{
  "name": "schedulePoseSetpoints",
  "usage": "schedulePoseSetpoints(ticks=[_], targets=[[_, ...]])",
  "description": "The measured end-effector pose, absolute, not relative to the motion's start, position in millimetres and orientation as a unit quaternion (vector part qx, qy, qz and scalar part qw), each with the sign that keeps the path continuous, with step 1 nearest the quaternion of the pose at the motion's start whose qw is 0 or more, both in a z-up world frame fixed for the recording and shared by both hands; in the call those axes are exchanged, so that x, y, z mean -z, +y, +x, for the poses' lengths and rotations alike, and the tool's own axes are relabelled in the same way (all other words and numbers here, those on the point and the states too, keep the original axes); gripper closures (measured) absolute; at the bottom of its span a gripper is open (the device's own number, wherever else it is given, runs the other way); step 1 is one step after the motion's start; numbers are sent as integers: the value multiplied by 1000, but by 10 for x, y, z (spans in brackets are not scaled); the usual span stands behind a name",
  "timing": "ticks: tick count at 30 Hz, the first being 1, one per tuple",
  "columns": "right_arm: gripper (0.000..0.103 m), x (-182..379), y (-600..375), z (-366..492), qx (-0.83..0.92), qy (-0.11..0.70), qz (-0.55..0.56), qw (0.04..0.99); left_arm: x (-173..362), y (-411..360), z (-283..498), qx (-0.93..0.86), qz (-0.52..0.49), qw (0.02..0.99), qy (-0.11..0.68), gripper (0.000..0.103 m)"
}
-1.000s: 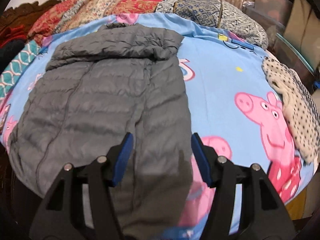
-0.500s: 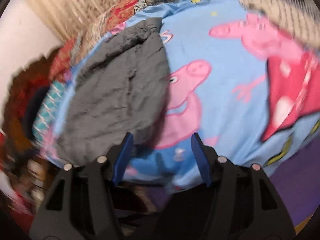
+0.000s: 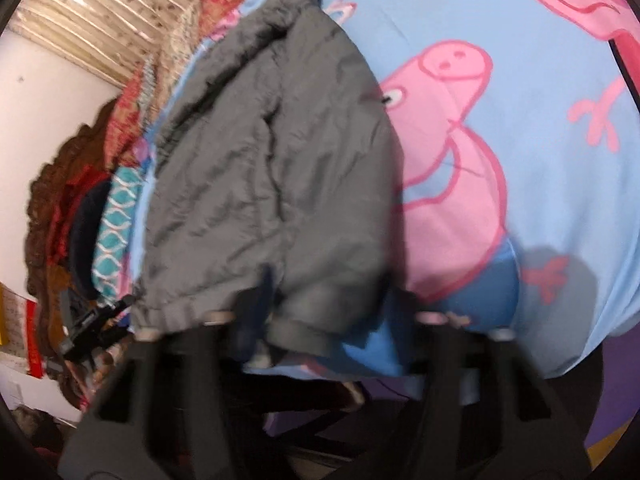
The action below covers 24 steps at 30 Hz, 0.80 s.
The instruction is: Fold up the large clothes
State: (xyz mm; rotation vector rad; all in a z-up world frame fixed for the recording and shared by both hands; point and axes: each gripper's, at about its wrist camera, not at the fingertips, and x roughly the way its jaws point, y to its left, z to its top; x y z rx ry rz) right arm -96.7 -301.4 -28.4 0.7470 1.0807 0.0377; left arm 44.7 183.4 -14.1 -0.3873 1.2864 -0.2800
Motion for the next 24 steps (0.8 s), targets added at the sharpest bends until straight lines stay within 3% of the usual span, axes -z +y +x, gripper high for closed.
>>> schedulePoseSetpoints(ticks=[2,5,12,19,24], targets=[[95,234,-3032,-1018,-25,494,347,797,159,1790,404,129,-167,778,592,44],[97,37,-3016,-1104,-39,477,334,812,79,1826,302,149,-182,773,589,78],[98,-651,-2952,-1316,-124,419,306,846,-564,2130,18,177,-231,796,531,82],[98,-796,-2802,-1681,-153,452,289,830,-975,2428,-265,179,-270,798,508,82],[98,-946,-2757,-1704,-168,434,293,835,-1097,2520,-213,185,-295,798,492,82]])
